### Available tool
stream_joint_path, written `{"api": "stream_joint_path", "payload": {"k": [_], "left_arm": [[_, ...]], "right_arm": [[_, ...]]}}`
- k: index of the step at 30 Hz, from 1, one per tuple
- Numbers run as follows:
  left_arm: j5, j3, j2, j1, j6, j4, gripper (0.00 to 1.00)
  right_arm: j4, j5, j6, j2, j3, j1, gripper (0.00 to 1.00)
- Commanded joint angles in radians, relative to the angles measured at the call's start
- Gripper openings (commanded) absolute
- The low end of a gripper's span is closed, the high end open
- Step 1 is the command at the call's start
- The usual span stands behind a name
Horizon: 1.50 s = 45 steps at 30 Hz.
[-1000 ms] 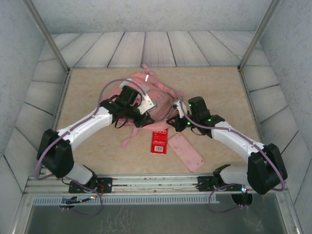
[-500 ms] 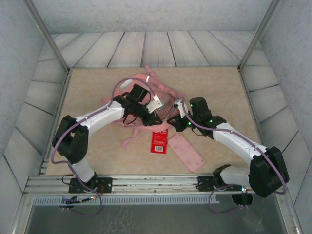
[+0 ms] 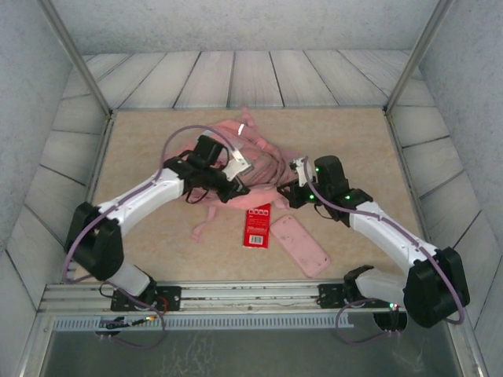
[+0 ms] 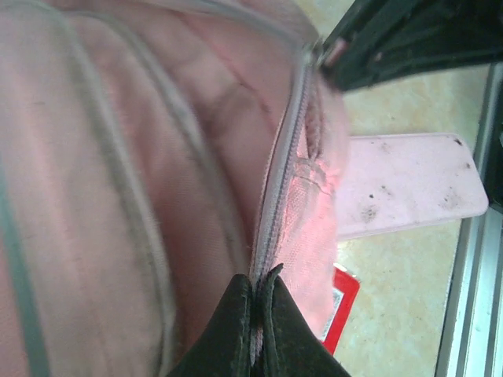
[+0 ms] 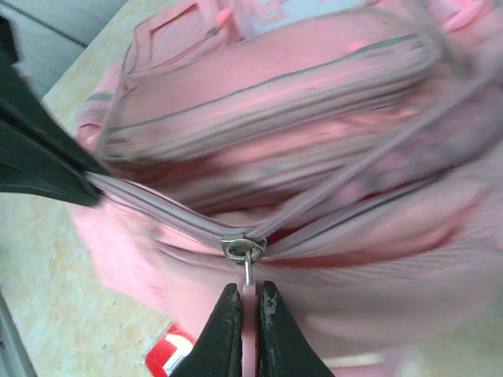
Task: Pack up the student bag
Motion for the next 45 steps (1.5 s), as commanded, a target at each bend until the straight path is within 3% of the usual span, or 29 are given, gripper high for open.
{"api": "stream_joint_path", "payload": {"k": [1, 10, 23, 27, 31, 37, 41, 45], "left_arm": [[-0.182, -0.041, -0.103, 0.074, -0.036, -0.065, 0.00], [-0.264, -0.125, -0.193, 0.285, -0.072, -0.109, 0.00], [-0.385, -0.087, -0.113, 0.349, -0.100, -0.153, 0.00], [-0.249, -0.061, -0.096, 0.349, -0.053, -0.149, 0.09], [-0.064, -0.071, -0.141, 0.340, 0.008, -0.146, 0.28], [0.088, -0.128, -0.253, 0.291, 0.028, -0.109, 0.57], [0.153, -0.108, -0.247, 0.187, 0.013, -0.075, 0.59], [0.191, -0.043, -0.133, 0.085, -0.013, -0.025, 0.59]], "right_arm": [[-0.060, 0.123, 0.045, -0.052, -0.023, -0.074, 0.00], [-0.097, 0.137, 0.091, -0.056, -0.028, -0.123, 0.00], [-0.174, 0.076, 0.083, -0.099, 0.001, -0.125, 0.00], [-0.156, -0.058, 0.066, -0.053, 0.007, -0.113, 0.00], [-0.115, -0.124, 0.066, -0.003, 0.013, -0.069, 0.00], [-0.063, -0.154, 0.079, 0.030, 0.025, -0.037, 0.00], [-0.062, -0.158, 0.070, 0.033, 0.033, -0.037, 0.00], [-0.061, -0.164, 0.066, 0.030, 0.036, -0.036, 0.00]]}}
